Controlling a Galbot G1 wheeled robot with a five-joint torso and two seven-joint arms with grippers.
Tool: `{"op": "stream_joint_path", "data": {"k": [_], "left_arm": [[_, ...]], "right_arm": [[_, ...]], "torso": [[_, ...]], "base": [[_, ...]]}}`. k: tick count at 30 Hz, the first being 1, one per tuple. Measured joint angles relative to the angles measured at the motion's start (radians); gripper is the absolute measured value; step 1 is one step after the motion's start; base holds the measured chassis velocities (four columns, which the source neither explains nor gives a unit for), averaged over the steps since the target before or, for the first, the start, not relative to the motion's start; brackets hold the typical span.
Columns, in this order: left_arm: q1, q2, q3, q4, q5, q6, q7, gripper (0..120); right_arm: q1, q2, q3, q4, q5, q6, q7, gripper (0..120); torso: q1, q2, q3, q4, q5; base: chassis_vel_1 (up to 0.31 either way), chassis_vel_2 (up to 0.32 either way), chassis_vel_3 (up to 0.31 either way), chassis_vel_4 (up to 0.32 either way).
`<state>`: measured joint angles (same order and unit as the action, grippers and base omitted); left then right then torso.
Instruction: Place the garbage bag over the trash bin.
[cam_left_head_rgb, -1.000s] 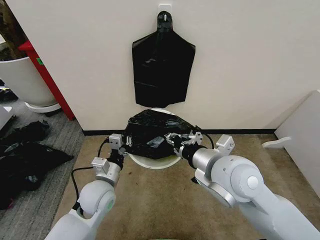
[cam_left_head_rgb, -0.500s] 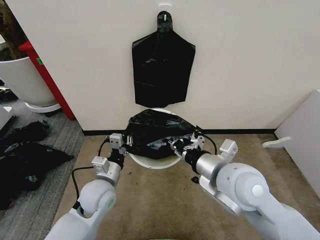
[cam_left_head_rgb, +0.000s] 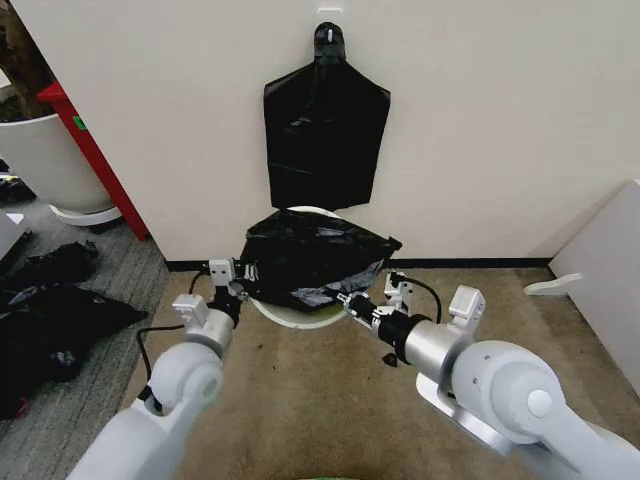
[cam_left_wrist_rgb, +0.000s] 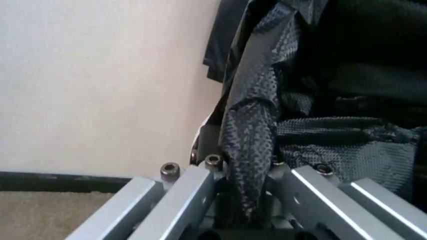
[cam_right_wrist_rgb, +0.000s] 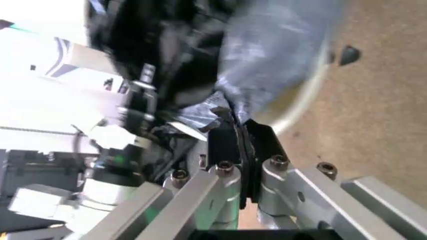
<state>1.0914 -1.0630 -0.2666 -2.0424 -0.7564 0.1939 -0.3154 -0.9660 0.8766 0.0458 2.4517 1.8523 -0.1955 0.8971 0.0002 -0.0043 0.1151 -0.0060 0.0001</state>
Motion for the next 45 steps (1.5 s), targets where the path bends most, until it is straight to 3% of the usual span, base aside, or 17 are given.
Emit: {"op": "stream_joint_path", "data": {"k": [22, 28, 35, 40, 45], "left_arm": [[-0.029, 0.017, -0.031, -0.044, -0.210, 0.059, -0.066, 0], [-0.027, 0.015, -0.026, -0.040, -0.188, 0.048, -0.070, 0], [-0.023, 0.015, -0.022, -0.020, -0.104, 0.006, -0.048, 0], [-0.015, 0.016, -0.016, -0.019, -0.078, -0.003, -0.039, 0], [0.001, 0.012, -0.012, -0.014, -0.070, -0.006, -0.036, 0]], "right_arm": [[-0.106, 0.000, 0.022, -0.024, -0.080, -0.004, 0.077, 0], [-0.112, -0.011, 0.039, 0.010, -0.085, -0.015, 0.117, 0], [-0.153, -0.051, 0.074, 0.048, -0.075, -0.007, 0.078, 26], [-0.147, -0.050, 0.086, 0.048, -0.070, 0.034, 0.016, 41], [-0.126, -0.043, 0.086, 0.051, -0.050, 0.073, -0.077, 63]], "torso": [[0.000, 0.000, 0.000, 0.0001, 0.0000], [0.000, 0.000, 0.000, 0.0002, 0.0000], [0.000, 0.000, 0.000, 0.0000, 0.0000], [0.000, 0.000, 0.000, 0.0000, 0.0000], [0.000, 0.000, 0.000, 0.0002, 0.0000]], "base": [[0.000, 0.000, 0.000, 0.000], [0.000, 0.000, 0.000, 0.000], [0.000, 0.000, 0.000, 0.000], [0.000, 0.000, 0.000, 0.000], [0.000, 0.000, 0.000, 0.000]]}}
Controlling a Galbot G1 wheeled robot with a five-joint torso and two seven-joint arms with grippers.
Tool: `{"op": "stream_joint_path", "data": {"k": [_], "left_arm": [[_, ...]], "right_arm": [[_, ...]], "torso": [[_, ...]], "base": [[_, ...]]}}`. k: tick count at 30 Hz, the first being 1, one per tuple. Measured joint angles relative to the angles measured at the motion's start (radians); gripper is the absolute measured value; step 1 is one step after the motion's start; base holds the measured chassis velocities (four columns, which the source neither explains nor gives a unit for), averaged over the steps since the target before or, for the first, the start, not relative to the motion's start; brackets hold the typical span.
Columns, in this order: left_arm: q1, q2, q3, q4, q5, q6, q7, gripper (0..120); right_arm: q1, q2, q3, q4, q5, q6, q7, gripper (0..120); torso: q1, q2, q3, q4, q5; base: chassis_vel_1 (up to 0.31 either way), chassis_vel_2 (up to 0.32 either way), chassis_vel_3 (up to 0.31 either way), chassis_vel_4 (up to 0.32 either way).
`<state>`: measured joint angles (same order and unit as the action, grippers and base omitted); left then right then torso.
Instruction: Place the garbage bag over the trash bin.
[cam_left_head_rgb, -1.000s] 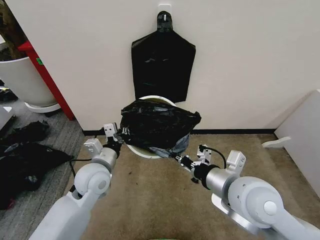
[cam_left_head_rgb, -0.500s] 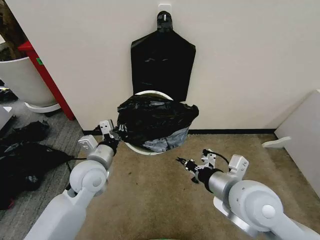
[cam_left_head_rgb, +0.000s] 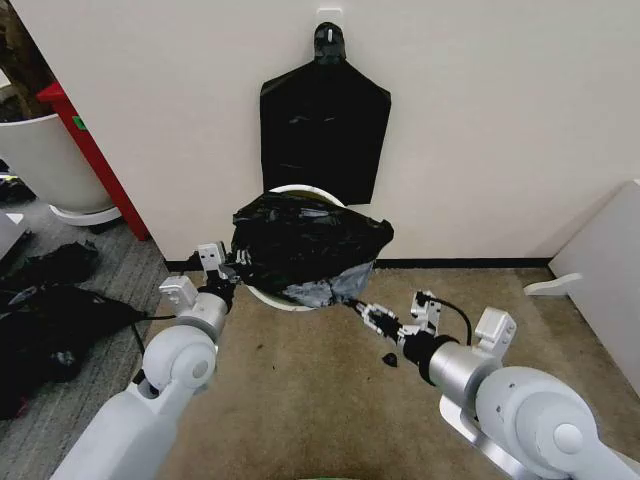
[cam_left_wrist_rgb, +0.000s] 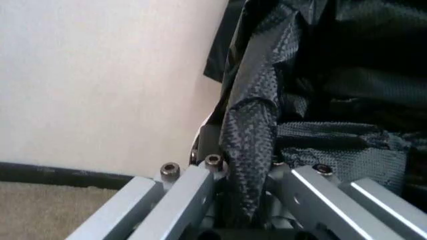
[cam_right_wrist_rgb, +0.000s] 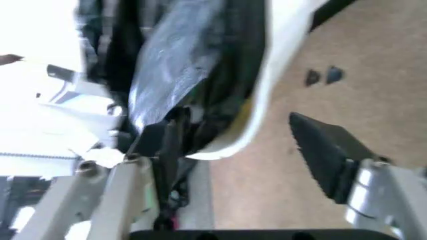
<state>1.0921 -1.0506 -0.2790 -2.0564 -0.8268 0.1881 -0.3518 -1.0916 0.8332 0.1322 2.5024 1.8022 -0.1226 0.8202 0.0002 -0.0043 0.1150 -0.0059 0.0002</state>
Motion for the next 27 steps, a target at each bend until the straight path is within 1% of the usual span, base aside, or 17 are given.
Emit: {"op": "stream_joint_path", "data": {"k": [1, 2, 5, 6, 9, 10, 12, 15, 17, 20, 25, 26, 27], "left_arm": [[0.000, 0.000, 0.000, 0.000, 0.000, 0.000, 0.000, 0], [0.001, 0.000, 0.000, 0.004, 0.001, 0.000, 0.000, 0], [-0.003, -0.007, -0.001, 0.025, -0.003, 0.002, -0.008, 0], [-0.009, -0.013, -0.002, 0.035, -0.014, 0.003, -0.019, 0], [-0.019, -0.023, -0.004, 0.043, -0.029, 0.004, -0.034, 0], [-0.025, -0.028, -0.005, 0.049, -0.034, 0.004, -0.040, 0], [-0.033, -0.033, -0.005, 0.060, -0.036, 0.004, -0.050, 0], [-0.036, -0.035, -0.004, 0.066, -0.035, 0.004, -0.054, 0], [-0.039, -0.037, 0.000, 0.075, -0.021, 0.003, -0.056, 0], [-0.033, -0.034, 0.010, 0.077, 0.005, -0.006, -0.051, 0], [-0.012, -0.025, 0.020, 0.063, 0.047, -0.021, -0.036, 0], [0.003, -0.018, 0.027, 0.052, 0.090, -0.040, -0.020, 0], [0.010, -0.014, 0.031, 0.047, 0.109, -0.049, -0.012, 0]], "right_arm": [[0.000, 0.000, 0.000, 0.000, 0.000, 0.000, 0.000, 63], [0.000, -0.001, -0.002, 0.000, 0.001, -0.001, -0.009, 66], [-0.005, -0.007, -0.007, 0.000, 0.000, -0.010, -0.009, 78], [-0.009, -0.009, -0.009, 0.000, -0.001, -0.015, 0.010, 84], [-0.019, -0.009, -0.011, 0.000, -0.001, -0.018, 0.025, 90], [-0.032, -0.007, -0.009, 0.000, -0.003, -0.021, 0.019, 95], [-0.047, -0.009, -0.007, -0.001, -0.013, -0.024, -0.023, 100], [-0.047, -0.012, -0.005, -0.001, -0.015, -0.020, -0.060, 100], [-0.028, -0.009, -0.003, -0.001, -0.009, 0.003, -0.114, 100], [0.004, 0.008, -0.006, -0.001, 0.017, 0.038, -0.153, 100], [0.025, 0.038, -0.019, -0.002, 0.046, 0.066, -0.146, 100], [0.028, 0.061, -0.026, -0.002, 0.052, 0.072, -0.136, 100], [0.032, 0.075, -0.027, -0.002, 0.053, 0.073, -0.130, 100]], "torso": [[0.000, 0.000, 0.000, 0.0000, 0.0000], [0.000, 0.000, 0.000, -0.0001, -0.0001], [0.000, 0.000, 0.000, 0.0000, -0.0001], [0.000, 0.000, 0.000, 0.0000, -0.0001], [0.000, 0.000, 0.000, 0.0000, 0.0000], [0.000, 0.000, 0.000, -0.0001, -0.0001], [0.000, 0.000, 0.000, -0.0002, 0.0000], [0.000, 0.000, 0.000, -0.0001, 0.0000], [0.000, 0.000, 0.000, -0.0002, -0.0002], [0.000, 0.000, 0.000, -0.0001, -0.0001], [0.000, 0.000, 0.000, 0.0000, -0.0002], [0.000, 0.000, 0.000, -0.0001, -0.0002], [0.000, 0.000, 0.000, -0.0001, -0.0001]], "base": [[0.000, 0.000, 0.000, 0.000], [0.000, 0.000, 0.000, 0.000], [0.000, 0.000, 0.000, 0.000], [0.000, 0.000, 0.000, 0.000], [0.000, 0.000, 0.000, 0.000], [0.000, 0.000, 0.000, 0.000], [0.000, 0.000, 0.000, 0.000], [0.000, 0.000, 0.000, 0.000], [0.000, 0.000, 0.000, 0.000], [0.000, 0.000, 0.000, 0.000], [0.000, 0.000, 0.000, 0.000], [0.000, 0.000, 0.000, 0.000], [0.000, 0.000, 0.000, 0.000]]}}
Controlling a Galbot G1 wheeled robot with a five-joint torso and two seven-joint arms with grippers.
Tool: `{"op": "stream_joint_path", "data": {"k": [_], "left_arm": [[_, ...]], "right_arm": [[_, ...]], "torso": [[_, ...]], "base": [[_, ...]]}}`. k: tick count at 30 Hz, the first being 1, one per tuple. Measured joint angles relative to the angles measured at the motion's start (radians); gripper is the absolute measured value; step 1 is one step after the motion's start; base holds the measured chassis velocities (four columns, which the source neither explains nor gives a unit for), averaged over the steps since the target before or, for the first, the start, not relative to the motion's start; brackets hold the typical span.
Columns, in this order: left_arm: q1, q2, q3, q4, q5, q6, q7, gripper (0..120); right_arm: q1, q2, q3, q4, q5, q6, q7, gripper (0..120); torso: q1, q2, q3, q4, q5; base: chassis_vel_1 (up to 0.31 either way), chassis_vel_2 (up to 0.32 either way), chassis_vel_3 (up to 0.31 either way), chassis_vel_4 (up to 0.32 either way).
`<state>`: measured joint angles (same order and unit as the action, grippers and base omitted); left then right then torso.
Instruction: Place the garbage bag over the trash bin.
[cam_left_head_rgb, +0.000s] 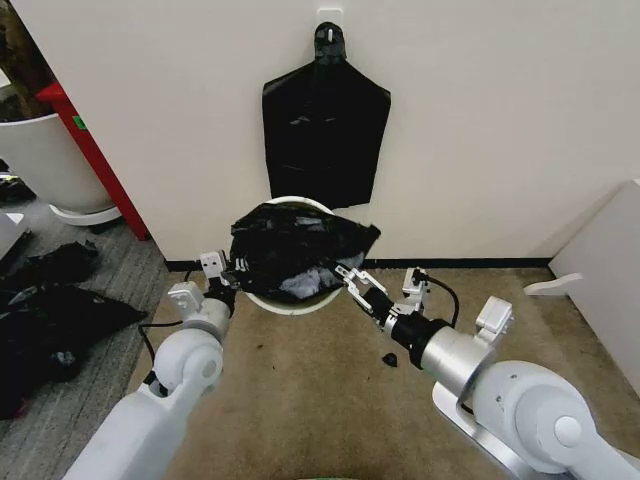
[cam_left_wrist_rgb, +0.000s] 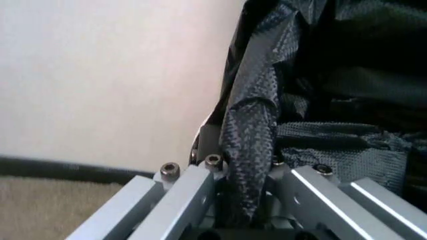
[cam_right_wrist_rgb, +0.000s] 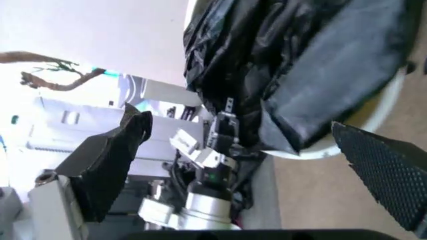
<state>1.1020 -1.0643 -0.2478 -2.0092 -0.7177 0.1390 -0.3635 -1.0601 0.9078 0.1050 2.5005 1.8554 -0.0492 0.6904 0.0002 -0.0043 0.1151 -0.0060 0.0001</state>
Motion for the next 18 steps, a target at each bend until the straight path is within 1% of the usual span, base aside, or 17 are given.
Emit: {"op": "stream_joint_path", "data": {"k": [8, 12, 14, 18], "left_arm": [[0.009, 0.007, 0.006, -0.028, 0.028, -0.011, 0.009, 0], [0.005, 0.009, 0.005, -0.032, 0.030, -0.013, 0.009, 0], [0.002, 0.010, 0.001, -0.032, 0.043, -0.022, 0.014, 0], [0.000, 0.004, 0.001, -0.032, 0.048, -0.027, 0.020, 0]], "right_arm": [[-0.003, 0.051, -0.016, 0.000, 0.002, 0.007, 0.059, 100], [-0.019, 0.046, -0.015, 0.000, -0.003, 0.005, 0.070, 100], [-0.033, 0.028, -0.011, -0.001, -0.003, 0.008, 0.087, 100], [-0.036, 0.026, -0.011, -0.001, -0.007, 0.011, 0.099, 100]], "torso": [[0.000, 0.000, 0.000, 0.0000, 0.0000], [0.000, 0.000, 0.000, 0.0000, 0.0000], [0.000, 0.000, 0.000, 0.0000, -0.0001], [0.000, 0.000, 0.000, 0.0000, -0.0001]], "base": [[0.000, 0.000, 0.000, 0.000], [0.000, 0.000, 0.000, 0.000], [0.000, 0.000, 0.000, 0.000], [0.000, 0.000, 0.000, 0.000]]}}
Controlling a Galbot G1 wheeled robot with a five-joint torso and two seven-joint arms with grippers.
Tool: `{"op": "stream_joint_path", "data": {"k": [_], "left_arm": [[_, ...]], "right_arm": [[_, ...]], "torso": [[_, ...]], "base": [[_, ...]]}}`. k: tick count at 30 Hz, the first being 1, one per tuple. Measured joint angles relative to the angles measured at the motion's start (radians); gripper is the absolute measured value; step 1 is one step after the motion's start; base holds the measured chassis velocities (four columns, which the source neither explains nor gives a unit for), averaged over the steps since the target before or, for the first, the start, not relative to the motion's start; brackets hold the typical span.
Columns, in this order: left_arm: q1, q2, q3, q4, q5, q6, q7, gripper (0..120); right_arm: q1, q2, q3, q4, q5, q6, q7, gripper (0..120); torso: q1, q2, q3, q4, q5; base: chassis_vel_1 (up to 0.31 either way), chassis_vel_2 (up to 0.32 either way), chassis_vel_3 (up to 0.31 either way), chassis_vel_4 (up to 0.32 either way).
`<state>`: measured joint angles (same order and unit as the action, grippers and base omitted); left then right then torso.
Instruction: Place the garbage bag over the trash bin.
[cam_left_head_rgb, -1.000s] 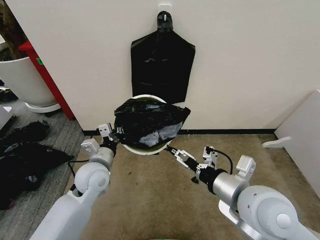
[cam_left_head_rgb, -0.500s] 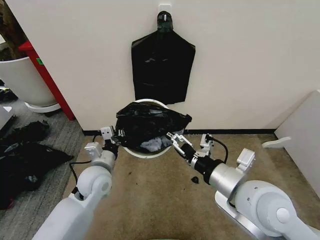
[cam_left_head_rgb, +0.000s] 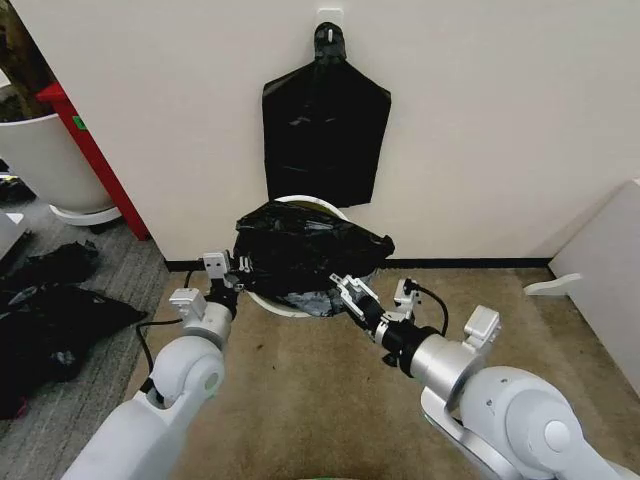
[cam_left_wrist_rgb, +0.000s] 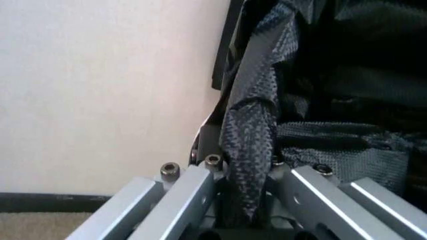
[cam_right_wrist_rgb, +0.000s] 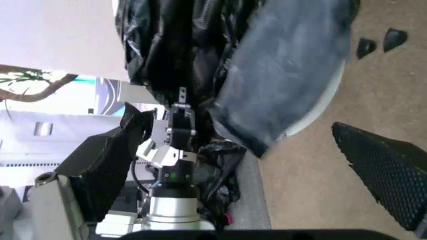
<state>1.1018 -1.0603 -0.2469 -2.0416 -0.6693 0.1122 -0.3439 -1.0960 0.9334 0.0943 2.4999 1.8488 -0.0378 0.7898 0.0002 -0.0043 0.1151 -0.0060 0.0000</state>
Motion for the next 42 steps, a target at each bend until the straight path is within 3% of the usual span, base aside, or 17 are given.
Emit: {"op": "stream_joint_path", "data": {"k": [15, 42], "left_arm": [[0.011, 0.005, 0.003, -0.021, 0.025, -0.009, 0.028, 0], [0.054, 0.022, -0.031, -0.101, 0.035, -0.028, 0.060, 0]], "right_arm": [[0.021, 0.032, -0.018, 0.000, -0.031, -0.001, -0.024, 100], [-0.039, 0.021, -0.025, 0.000, -0.109, 0.006, -0.034, 2]], "torso": [[0.000, 0.000, 0.000, 0.0000, 0.0000], [0.000, 0.000, 0.000, 0.0000, 0.0000]], "base": [[0.000, 0.000, 0.000, 0.000], [0.000, 0.000, 0.000, 0.000]]}}
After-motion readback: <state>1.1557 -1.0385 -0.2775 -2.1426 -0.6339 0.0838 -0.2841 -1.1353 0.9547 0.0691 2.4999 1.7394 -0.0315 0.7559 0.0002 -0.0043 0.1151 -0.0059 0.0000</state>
